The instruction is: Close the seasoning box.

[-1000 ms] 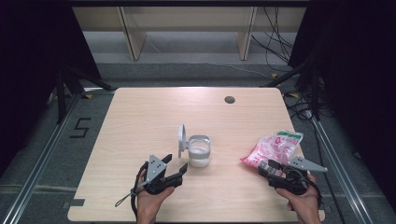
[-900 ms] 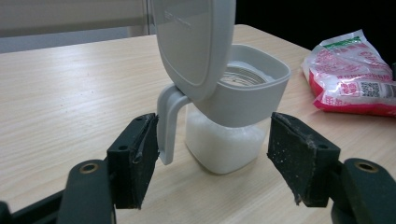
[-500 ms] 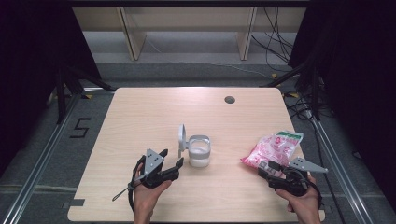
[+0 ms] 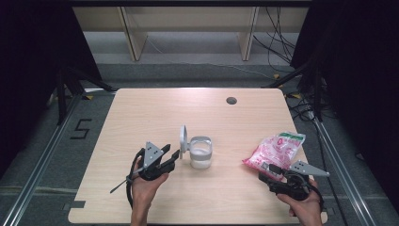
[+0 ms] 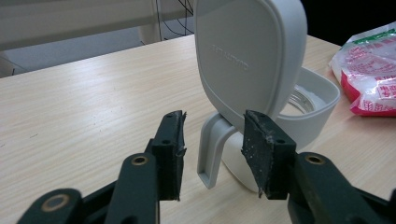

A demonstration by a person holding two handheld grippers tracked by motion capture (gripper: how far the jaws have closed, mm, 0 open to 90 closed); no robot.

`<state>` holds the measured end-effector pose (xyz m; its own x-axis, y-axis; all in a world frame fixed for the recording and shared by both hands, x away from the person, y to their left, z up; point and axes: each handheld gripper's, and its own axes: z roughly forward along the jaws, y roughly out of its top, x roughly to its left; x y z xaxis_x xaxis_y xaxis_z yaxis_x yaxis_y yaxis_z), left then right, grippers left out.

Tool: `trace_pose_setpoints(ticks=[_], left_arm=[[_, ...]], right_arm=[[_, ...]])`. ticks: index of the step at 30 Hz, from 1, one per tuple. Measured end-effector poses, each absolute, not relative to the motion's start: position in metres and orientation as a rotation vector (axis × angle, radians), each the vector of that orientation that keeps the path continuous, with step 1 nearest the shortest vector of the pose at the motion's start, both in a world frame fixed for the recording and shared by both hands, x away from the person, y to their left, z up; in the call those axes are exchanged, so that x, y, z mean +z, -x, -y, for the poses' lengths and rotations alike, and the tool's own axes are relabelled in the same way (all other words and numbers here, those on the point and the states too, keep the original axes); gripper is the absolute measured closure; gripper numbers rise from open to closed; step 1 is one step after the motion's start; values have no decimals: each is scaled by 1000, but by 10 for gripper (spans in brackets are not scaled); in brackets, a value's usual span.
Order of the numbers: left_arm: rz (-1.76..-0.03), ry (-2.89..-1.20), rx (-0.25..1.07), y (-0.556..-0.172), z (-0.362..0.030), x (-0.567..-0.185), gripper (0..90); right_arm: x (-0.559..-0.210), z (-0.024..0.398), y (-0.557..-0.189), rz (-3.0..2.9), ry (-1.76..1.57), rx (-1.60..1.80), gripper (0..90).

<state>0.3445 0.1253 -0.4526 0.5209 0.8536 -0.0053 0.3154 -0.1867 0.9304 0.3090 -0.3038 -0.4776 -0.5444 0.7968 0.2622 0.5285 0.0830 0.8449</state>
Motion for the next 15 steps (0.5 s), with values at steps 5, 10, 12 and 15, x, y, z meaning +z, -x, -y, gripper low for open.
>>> trace_pose_setpoints(ticks=[5,10,12,15], left_arm=[[-959,-1766,679,-351,-122,-453,686],[-943,-1749,686,-353,-122,-451,789],[-927,-1762,672,-353,-122,-450,848],[-922,-1760,664,-356,-122,-450,877]], right_arm=[[-479,303,-310,-2111,-1299,1464,381],[-480,304,-310,-2110,-1305,1432,386],[-480,302,-309,-2096,-1336,1458,384],[-481,303,-310,-2104,-1317,1447,383]])
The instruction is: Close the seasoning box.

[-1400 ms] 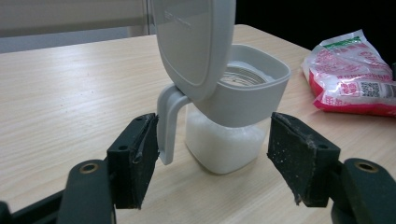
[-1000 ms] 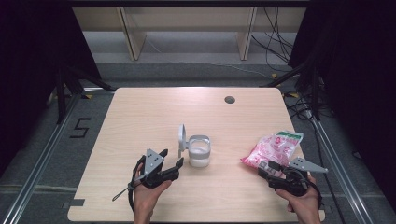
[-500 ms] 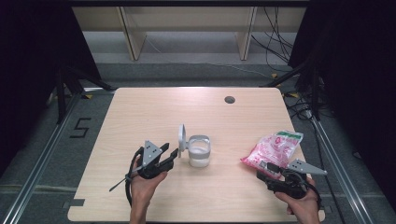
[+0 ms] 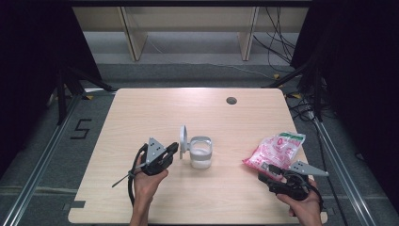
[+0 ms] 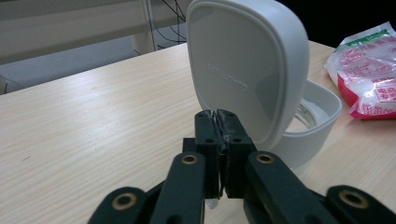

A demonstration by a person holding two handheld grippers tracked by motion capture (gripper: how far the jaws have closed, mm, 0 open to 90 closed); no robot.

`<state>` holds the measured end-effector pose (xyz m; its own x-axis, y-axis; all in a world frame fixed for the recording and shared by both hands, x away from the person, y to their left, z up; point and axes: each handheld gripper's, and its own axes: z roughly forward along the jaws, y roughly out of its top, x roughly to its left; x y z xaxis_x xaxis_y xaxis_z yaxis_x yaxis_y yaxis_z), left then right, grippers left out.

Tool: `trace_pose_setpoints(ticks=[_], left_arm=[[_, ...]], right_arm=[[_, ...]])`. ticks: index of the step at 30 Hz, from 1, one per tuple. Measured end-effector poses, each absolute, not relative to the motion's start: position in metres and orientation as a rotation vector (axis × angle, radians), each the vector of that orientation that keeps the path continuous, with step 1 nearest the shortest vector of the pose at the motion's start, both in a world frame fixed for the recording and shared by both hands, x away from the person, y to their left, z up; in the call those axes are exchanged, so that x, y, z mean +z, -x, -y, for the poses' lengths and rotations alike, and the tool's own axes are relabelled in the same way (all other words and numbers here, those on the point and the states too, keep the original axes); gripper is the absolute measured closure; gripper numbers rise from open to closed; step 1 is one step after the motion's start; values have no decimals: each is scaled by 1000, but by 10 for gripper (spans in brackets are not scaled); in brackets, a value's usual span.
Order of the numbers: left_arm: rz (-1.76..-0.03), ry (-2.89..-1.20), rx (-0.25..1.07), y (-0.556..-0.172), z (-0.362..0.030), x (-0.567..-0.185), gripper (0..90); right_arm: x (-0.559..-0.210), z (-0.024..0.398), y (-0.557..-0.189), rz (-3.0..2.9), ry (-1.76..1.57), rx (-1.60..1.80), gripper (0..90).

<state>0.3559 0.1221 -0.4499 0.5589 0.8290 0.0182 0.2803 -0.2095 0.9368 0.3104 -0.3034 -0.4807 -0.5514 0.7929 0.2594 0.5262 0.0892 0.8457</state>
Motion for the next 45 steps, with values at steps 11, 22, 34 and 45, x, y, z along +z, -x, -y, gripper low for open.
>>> trace_pose_setpoints(ticks=[11,22,34,45], left_arm=[[-903,-1766,674,-355,-120,-440,892],[-870,-1775,675,-355,-113,-435,886],[-837,-1793,668,-354,-104,-434,865],[-773,-1819,651,-357,-95,-427,755]], right_arm=[[-482,303,-312,-2117,-1273,1438,381],[-480,299,-309,-2131,-1321,1443,363],[-480,297,-308,-2124,-1328,1459,361],[-481,298,-310,-2144,-1281,1460,358]])
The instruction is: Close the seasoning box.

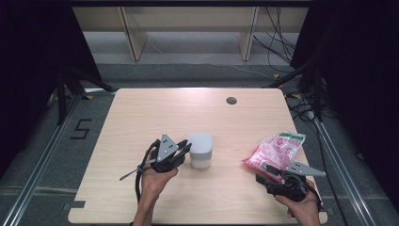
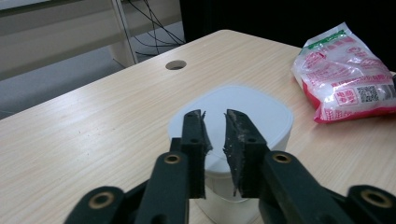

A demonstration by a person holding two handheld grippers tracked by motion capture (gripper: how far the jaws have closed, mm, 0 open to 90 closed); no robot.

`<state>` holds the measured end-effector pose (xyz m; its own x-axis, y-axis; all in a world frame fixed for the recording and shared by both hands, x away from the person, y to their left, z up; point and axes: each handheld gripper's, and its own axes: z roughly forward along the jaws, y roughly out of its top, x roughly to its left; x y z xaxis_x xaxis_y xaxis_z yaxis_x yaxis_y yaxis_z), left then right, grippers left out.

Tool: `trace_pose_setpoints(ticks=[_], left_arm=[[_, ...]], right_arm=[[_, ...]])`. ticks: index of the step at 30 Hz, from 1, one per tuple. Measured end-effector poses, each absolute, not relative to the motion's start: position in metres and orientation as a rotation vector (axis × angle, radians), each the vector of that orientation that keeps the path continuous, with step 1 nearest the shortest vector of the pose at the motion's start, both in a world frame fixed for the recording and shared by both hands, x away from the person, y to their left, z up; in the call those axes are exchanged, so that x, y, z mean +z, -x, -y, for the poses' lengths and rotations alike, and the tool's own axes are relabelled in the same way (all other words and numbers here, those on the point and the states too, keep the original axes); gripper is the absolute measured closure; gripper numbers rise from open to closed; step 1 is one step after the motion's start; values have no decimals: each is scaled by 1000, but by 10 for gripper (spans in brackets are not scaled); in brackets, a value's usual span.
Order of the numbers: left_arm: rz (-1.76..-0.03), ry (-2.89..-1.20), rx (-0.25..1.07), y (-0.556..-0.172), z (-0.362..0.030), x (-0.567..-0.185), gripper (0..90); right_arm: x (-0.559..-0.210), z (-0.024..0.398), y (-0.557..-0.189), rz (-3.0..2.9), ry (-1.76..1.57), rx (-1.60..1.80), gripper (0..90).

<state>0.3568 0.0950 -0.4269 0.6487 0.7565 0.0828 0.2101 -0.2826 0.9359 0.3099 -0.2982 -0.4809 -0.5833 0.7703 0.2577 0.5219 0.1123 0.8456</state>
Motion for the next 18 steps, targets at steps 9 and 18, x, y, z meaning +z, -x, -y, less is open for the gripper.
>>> trace_pose_setpoints(ticks=[9,18], left_arm=[[-748,-1869,590,-354,-88,-422,538],[-725,-1867,533,-351,-84,-424,402]], right_arm=[[-480,298,-309,-2150,-1285,1433,358],[-481,297,-309,-2140,-1255,1433,358]])
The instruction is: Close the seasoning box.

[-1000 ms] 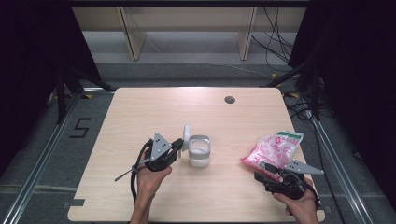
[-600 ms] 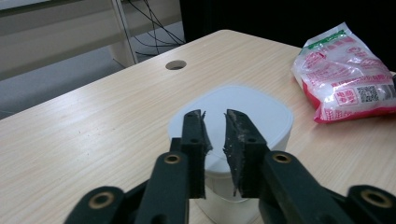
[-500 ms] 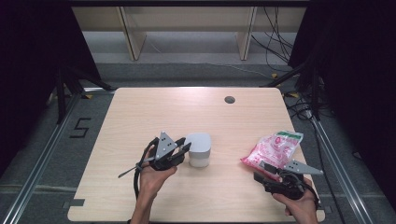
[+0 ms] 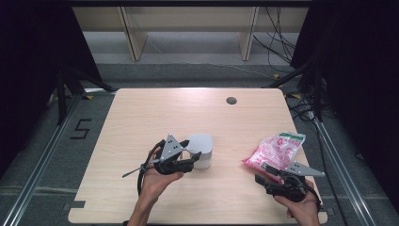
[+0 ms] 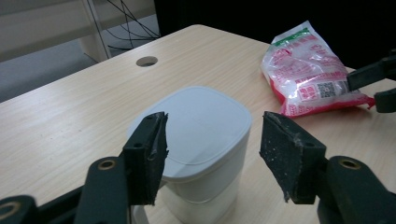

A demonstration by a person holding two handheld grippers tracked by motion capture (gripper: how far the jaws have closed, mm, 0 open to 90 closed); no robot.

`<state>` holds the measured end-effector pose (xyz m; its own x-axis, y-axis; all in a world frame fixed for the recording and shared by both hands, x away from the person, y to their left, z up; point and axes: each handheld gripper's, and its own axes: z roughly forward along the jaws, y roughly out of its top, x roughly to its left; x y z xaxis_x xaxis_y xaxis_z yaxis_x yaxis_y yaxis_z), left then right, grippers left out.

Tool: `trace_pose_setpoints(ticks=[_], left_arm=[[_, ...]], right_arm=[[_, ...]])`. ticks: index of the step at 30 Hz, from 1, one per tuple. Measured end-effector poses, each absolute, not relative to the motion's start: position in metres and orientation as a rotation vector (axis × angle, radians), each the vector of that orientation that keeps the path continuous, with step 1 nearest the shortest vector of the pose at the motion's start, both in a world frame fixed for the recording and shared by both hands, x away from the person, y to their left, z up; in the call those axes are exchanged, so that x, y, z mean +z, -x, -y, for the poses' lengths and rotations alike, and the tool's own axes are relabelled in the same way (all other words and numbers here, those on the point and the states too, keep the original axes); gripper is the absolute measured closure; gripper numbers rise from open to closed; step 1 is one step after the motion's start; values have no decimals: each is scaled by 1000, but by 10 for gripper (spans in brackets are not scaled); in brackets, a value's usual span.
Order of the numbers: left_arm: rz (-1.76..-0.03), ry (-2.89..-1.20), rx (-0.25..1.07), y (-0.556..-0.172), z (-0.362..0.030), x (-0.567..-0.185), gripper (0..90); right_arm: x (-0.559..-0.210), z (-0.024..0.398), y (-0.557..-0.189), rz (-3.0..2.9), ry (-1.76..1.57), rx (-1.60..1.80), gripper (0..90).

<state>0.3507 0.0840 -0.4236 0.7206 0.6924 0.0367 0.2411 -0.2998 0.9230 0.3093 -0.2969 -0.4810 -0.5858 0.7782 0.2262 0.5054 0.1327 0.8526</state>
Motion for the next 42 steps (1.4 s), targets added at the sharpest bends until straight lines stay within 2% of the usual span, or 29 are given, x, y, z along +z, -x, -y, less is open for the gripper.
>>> trace_pose_setpoints(ticks=[2,11,42], left_arm=[[-720,-1875,501,-346,-82,-426,377],[-721,-1881,529,-324,-90,-435,322],[-756,-1907,457,-297,-91,-471,291]], right_arm=[[-481,297,-309,-2142,-1261,1428,357],[-482,295,-308,-2164,-1250,1417,356],[-482,286,-301,-2220,-1268,1423,354]])
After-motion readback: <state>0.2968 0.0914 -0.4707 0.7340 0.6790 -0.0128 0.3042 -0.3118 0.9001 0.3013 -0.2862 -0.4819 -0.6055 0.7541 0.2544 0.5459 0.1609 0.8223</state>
